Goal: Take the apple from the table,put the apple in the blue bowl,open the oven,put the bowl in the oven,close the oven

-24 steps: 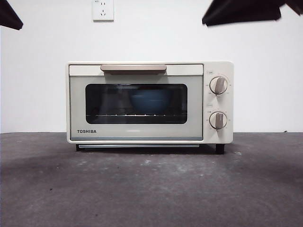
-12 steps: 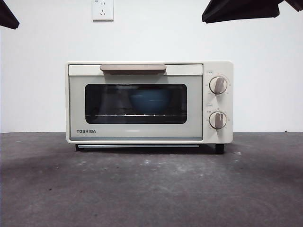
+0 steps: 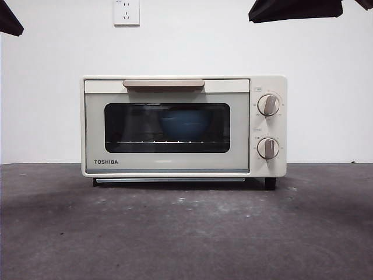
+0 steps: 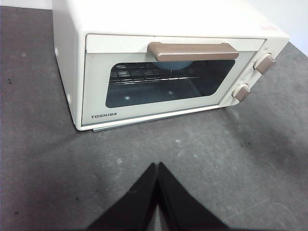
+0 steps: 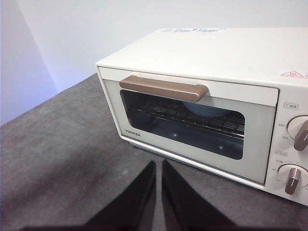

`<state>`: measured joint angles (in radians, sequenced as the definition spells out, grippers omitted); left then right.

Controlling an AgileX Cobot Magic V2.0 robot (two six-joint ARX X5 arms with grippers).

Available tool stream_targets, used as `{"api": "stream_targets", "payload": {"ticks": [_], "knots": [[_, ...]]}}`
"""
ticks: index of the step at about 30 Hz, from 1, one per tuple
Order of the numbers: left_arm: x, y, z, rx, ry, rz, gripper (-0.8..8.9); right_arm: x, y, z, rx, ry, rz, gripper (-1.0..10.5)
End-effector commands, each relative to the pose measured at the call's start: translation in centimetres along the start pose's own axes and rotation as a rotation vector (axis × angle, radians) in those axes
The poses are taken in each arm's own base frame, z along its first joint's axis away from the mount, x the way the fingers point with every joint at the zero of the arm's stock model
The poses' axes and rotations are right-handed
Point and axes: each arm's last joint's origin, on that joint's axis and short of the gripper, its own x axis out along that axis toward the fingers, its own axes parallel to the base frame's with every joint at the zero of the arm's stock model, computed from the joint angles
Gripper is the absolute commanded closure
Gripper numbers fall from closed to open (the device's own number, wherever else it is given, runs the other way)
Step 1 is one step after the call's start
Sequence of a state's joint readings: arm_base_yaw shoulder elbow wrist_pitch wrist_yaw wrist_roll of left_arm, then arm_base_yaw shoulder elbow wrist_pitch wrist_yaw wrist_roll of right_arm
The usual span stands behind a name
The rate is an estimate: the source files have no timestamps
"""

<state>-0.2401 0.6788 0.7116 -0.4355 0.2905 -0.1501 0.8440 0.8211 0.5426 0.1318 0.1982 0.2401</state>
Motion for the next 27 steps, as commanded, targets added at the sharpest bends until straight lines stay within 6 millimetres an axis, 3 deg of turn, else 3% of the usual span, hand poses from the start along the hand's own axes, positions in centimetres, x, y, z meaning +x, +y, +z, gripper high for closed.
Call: {"api": "stream_targets", "payload": {"ticks": [1,6,13,19,27], "knots": [[-0.1,-0.1,0.4,0.013,-0.014,-0.003,8.06,0.1,0.2,0.1,-0.005,-0.007,0.004,9.4],[-0.5,0.0,0.7,0.11,-0.053,0.028,8.06,0.1,0.2,0.1,-0.005,-0.008,-0.002,9.4],[-3.0,1.2,0.4,0.248,-0.322,0.179,8.06,0.1,0.2,0.1,-0.005,-0.008,-0.002,9.4],[-3.5,2.6,-3.3,0.295,-0.466,0.312,8.06,0.1,0.2,0.1,-0.005,-0.008,-0.002,9.4],[-2.3,4.1,-9.2,0.274,-0.452,0.376,8.06,0.1,0.2,0.1,-0.005,-0.008,-0.002,9.4]]}}
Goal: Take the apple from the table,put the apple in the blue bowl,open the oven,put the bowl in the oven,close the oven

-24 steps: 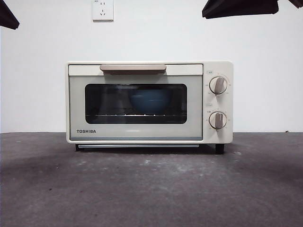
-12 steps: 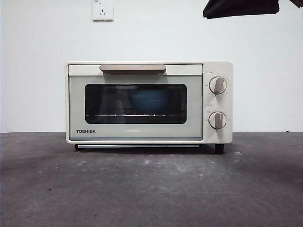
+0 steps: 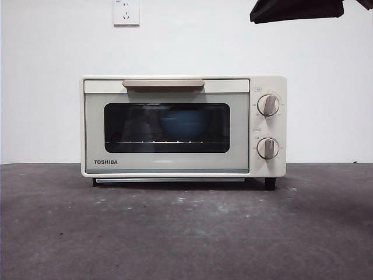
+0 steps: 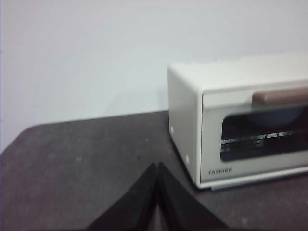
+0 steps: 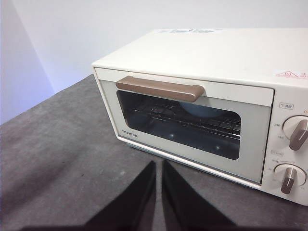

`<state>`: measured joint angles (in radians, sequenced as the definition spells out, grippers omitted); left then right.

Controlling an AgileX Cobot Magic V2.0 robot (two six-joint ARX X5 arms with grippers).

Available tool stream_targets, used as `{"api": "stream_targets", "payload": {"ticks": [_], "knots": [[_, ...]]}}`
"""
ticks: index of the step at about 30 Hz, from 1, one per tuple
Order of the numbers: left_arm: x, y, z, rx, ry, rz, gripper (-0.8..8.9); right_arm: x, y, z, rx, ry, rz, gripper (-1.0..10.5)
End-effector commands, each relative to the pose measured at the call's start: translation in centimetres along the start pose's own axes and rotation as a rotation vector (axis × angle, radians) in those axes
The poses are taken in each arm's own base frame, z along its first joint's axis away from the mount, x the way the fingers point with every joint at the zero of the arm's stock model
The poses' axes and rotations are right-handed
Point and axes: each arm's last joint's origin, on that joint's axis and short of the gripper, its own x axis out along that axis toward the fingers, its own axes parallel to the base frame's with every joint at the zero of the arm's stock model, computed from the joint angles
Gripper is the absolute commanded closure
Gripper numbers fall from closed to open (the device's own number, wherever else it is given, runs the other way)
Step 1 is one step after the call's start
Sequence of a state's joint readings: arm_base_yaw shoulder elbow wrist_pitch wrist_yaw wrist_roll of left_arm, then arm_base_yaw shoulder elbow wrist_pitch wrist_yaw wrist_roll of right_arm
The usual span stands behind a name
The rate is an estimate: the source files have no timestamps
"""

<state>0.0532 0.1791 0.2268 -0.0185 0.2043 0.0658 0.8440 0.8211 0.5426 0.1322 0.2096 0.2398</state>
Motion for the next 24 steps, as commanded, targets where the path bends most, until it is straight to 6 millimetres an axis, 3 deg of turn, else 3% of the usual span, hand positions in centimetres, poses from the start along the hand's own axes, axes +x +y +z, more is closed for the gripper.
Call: {"api": "stream_targets", "payload": {"ticks": [1,13,19,24], "knots": [[-0.2,0.0,-1.5,0.013,0.001,0.02,8.06,0.1,0.2,0.1,-0.005,-0.005,0.009,9.4],[-0.4,-0.3,-6.2,-0.004,0.078,0.022,8.06,0.1,0.2,0.1,-0.005,-0.005,0.009,9.4],[-0.5,-0.4,-7.5,-0.044,0.191,0.016,8.06,0.1,0.2,0.1,-0.005,-0.005,0.009,9.4],[-0.5,-0.4,-7.5,-0.125,0.187,0.023,8.06,0.1,0.2,0.1,-0.005,-0.005,0.009,9.4]]}}
